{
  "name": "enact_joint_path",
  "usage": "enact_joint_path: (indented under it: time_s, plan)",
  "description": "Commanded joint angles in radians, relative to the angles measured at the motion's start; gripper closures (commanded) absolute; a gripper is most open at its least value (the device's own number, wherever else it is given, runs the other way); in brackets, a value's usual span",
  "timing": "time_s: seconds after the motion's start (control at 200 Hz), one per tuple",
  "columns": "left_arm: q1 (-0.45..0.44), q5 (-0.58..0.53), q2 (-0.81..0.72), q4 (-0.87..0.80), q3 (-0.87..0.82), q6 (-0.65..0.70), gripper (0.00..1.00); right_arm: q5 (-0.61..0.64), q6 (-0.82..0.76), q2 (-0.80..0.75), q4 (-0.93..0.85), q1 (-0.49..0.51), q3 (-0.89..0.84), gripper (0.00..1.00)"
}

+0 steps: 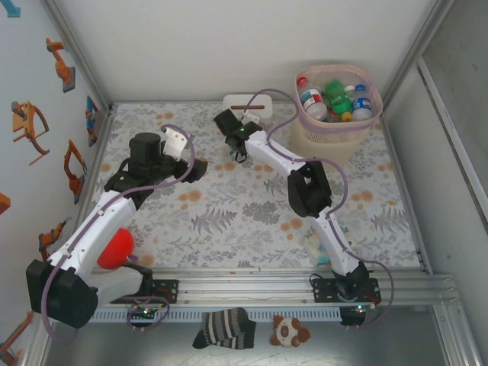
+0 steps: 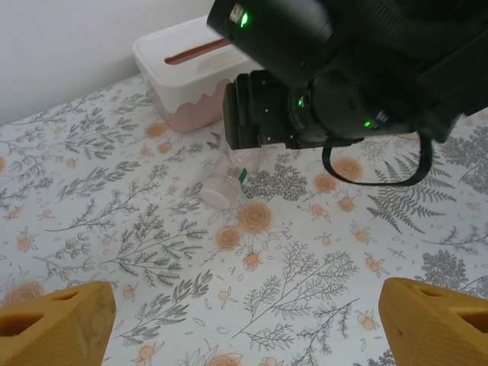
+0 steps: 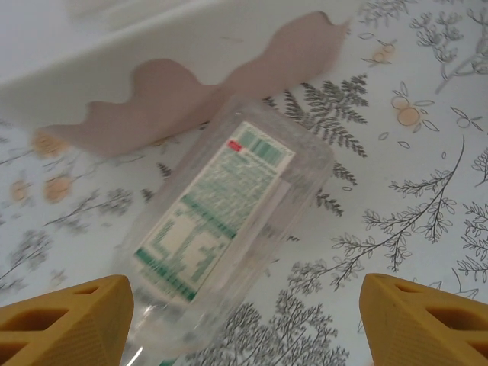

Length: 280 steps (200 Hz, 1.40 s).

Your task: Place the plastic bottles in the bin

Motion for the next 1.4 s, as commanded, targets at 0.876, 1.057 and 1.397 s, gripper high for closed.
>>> enact_joint_path:
  time_s: [0.876,1.057,1.397]
  plan:
    - [0.003,-0.002,-0.021,0.012,0.011,0.001,0.11,0.010,0.035,0.242,0.182,-0.033,0.205,0.21]
    - [0.003,-0.006,-0.027,0.008,0.013,0.004,0.11,0.005,0.020,0.195,0.152,-0.034,0.142,0.28]
    - [0.004,0.009,-0.027,0.009,0.017,0.000,0.11,0.036,-0.219,0.049,0.223,-0.030,0.001,0.39]
